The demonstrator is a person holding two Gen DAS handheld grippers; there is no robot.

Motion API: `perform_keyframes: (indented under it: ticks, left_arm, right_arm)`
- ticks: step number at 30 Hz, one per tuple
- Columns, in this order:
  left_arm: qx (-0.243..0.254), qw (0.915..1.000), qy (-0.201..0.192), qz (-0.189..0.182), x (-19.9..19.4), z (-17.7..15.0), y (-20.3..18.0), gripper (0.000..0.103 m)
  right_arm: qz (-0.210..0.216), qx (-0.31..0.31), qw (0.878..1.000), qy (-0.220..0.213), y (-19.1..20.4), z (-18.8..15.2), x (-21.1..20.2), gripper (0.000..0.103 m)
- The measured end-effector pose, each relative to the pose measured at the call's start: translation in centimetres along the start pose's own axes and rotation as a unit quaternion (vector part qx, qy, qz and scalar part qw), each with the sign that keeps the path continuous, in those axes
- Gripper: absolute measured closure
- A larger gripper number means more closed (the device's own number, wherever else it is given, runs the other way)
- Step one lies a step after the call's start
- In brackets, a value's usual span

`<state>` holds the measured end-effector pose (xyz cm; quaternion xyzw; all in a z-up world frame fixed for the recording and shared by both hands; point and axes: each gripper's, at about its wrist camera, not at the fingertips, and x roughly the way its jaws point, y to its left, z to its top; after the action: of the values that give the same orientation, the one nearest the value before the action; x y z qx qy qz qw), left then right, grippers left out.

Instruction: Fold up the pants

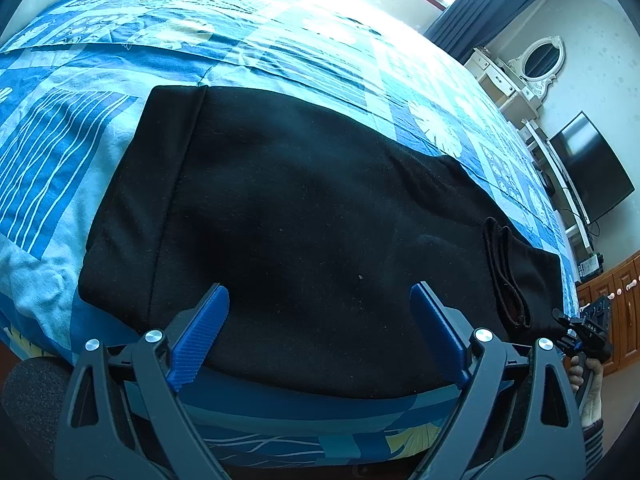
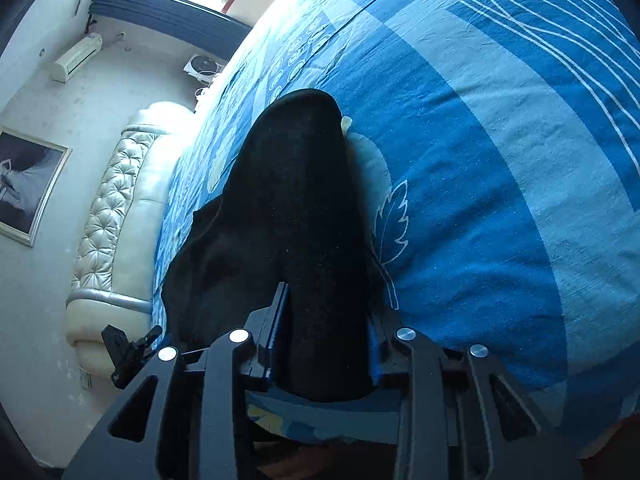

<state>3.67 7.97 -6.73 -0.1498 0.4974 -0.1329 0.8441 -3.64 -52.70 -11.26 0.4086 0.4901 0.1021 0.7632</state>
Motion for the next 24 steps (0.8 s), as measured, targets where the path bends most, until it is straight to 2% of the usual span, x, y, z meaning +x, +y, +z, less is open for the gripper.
perform_keyframes:
  ticks: [6, 9, 11, 12, 13, 19, 20, 21, 22, 24]
  left_arm:
    - [0.01, 1.0, 0.0, 0.003, 0.2, 0.0, -0.3, 0.009]
    - [0.011, 0.9999, 0.0, 0.002, 0.2, -0.1, -0.3, 0.009]
    - [0.011, 0.9999, 0.0, 0.001, 0.2, -0.1, -0.3, 0.009]
    - [0.011, 0.9999, 0.0, 0.001, 0.2, -0.1, -0.3, 0.009]
    - [0.011, 0.9999, 0.0, 0.001, 0.2, -0.1, -0.3, 0.009]
    - [0.018, 0.9998, 0.0, 0.005, 0.2, -0.2, -0.5, 0.008]
    - [0.02, 0.9998, 0.0, 0.006, 0.2, -0.3, -0.5, 0.008]
    - [0.022, 0.9997, 0.0, 0.007, 0.2, -0.3, -0.6, 0.008]
    - [0.024, 0.9997, 0.0, 0.008, 0.2, -0.3, -0.6, 0.008]
    - [0.025, 0.9996, 0.0, 0.008, 0.3, -0.3, -0.6, 0.008]
  right_arm:
    - [0.015, 0.008, 1.0, -0.011, -0.1, -0.3, 0.4, 0.074]
    - [0.036, 0.014, 0.999, -0.001, -0.2, 0.4, -0.6, 0.068]
    - [0.04, 0.013, 0.999, -0.013, -0.2, 1.1, -1.2, 0.06]
    - [0.045, 0.019, 0.999, -0.019, -0.2, 1.5, -1.2, 0.051]
    - [0.049, 0.026, 0.998, -0.021, -0.3, 1.9, -1.1, 0.048]
    - [0.05, 0.049, 0.997, -0.045, 0.4, 5.8, 1.3, 0.048]
    - [0.048, 0.055, 0.996, -0.051, 0.3, 6.3, 1.6, 0.048]
    - [0.037, 0.061, 0.996, -0.053, 0.3, 6.7, 2.0, 0.055]
    - [0.019, 0.065, 0.997, -0.047, 0.1, 7.0, 2.4, 0.069]
    - [0.005, 0.076, 0.996, -0.043, -0.4, 7.1, 3.0, 0.074]
